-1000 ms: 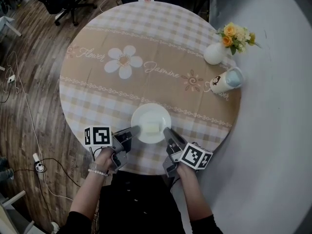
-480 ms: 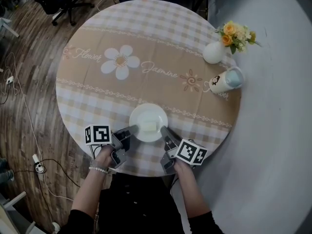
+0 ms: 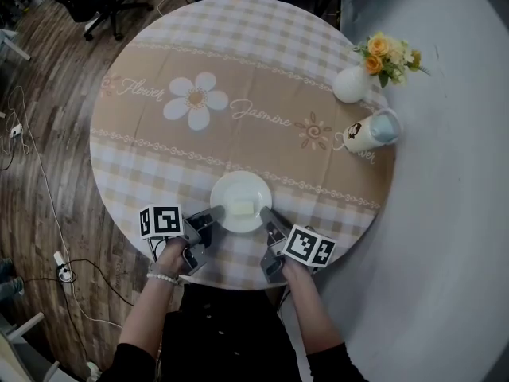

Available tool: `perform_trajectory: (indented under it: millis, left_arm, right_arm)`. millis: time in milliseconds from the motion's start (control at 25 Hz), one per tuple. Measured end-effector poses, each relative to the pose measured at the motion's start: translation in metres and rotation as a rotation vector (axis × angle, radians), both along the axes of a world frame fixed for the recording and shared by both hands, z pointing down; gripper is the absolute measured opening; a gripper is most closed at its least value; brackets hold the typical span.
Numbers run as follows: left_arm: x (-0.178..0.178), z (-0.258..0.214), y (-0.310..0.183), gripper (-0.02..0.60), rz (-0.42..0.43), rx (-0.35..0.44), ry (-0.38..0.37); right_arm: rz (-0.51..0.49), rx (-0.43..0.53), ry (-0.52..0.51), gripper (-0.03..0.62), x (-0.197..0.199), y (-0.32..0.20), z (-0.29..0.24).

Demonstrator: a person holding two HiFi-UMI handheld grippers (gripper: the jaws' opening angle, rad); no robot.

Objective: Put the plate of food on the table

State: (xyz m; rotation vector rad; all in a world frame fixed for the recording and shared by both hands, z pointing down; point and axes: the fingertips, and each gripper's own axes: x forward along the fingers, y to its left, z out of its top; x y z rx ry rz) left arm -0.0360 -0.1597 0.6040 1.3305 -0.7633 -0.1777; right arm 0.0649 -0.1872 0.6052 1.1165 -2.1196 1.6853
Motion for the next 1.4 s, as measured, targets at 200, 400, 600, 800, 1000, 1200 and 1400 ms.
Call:
perform_trajectory:
  millis: [200,400,600,800,1000,1200,1400]
  left_arm:
    - [0.000,0.003,-0.001,0.006,-0.011,-0.012,-0.004]
    - [0.001,0.006,0.000,0.006,-0.019,-0.025,-0.001]
    - [0.000,0.007,-0.001,0.006,-0.030,-0.036,-0.010]
    - [-0.001,0.009,-0.001,0.008,-0.041,-0.043,-0.016]
    - [-0.002,0.008,-0.001,0.008,-0.051,-0.054,0.000]
    - [-0.002,0.009,-0.001,0.008,-0.048,-0.053,-0.002]
    - [-0.001,0.009,-0.001,0.008,-0.048,-0.050,0.001]
  right_arm:
    - [0.007,-0.018,0.020,0.026,0.000,0.000,0.002]
    - [0.015,-0.031,0.026,0.035,-0.001,-0.001,0.004]
    - [0.015,-0.035,0.047,0.060,-0.002,-0.002,0.005]
    - [0.012,-0.031,0.060,0.060,-0.001,-0.001,0.006]
    - [-0.013,-0.012,0.065,0.065,-0.002,0.001,0.003]
    - [-0.064,0.080,0.127,0.086,0.006,0.005,-0.006]
    - [-0.335,0.335,0.315,0.086,-0.007,0.022,-0.025]
